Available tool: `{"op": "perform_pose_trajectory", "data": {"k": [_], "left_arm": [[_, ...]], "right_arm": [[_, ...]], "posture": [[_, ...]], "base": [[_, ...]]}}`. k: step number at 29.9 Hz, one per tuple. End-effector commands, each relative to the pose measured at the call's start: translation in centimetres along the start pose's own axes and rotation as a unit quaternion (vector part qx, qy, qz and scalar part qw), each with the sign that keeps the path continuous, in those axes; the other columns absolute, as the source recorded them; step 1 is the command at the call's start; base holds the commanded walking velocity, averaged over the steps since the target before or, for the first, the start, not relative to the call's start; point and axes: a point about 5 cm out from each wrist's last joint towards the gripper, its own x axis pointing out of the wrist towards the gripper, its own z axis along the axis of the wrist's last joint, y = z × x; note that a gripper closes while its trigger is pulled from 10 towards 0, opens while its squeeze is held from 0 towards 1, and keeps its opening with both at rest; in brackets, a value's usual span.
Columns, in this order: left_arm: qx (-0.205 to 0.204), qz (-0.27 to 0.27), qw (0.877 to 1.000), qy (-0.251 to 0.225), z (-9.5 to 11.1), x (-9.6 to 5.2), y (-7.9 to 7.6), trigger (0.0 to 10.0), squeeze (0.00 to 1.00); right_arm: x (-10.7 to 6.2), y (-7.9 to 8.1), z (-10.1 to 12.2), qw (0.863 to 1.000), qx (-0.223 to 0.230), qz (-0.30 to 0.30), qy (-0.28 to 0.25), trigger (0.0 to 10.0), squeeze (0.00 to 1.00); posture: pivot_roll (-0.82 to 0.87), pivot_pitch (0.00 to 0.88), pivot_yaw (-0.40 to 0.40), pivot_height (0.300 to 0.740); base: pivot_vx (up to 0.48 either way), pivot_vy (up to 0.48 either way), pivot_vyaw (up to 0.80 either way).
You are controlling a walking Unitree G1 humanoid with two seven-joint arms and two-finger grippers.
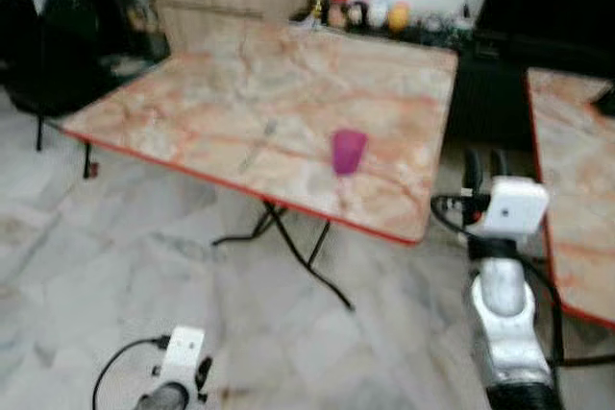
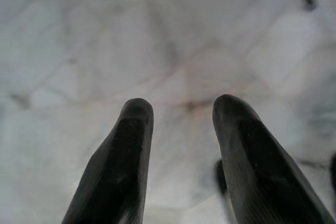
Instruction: Setting the table
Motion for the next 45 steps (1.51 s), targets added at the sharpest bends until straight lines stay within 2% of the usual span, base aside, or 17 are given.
{"op": "perform_pose_trajectory", "data": {"k": [1, 7, 45], "left_arm": [[-0.003, -0.005, 1.0, 0.001, 0.0, 0.04, -0.56, 10.0, 0.0], [-0.004, -0.004, 1.0, 0.001, -0.04, 0.03, -0.54, 10.0, 0.0], [-0.003, -0.001, 1.0, 0.002, -0.18, -0.04, -0.23, 10.0, 0.0]], "right_arm": [[0.3, -1.15, 0.17, 1.0, -0.002, -0.018, 0.002, 10.0, 0.0], [0.35, -1.13, 0.07, 1.0, -0.005, -0.016, 0.004, 10.0, 0.0], [0.53, -1.16, -0.13, 1.0, 0.001, -0.023, 0.008, 10.0, 0.0]], "posture": [[-0.02, 0.0, 0.007, 0.74], [-0.02, 0.0, 0.005, 0.74], [-0.01, 0.0, 0.007, 0.74]], "base": [[0.0, 0.382, -0.55], [0.0, 0.383, -0.65], [0.0, 0.384, 0.0]]}}
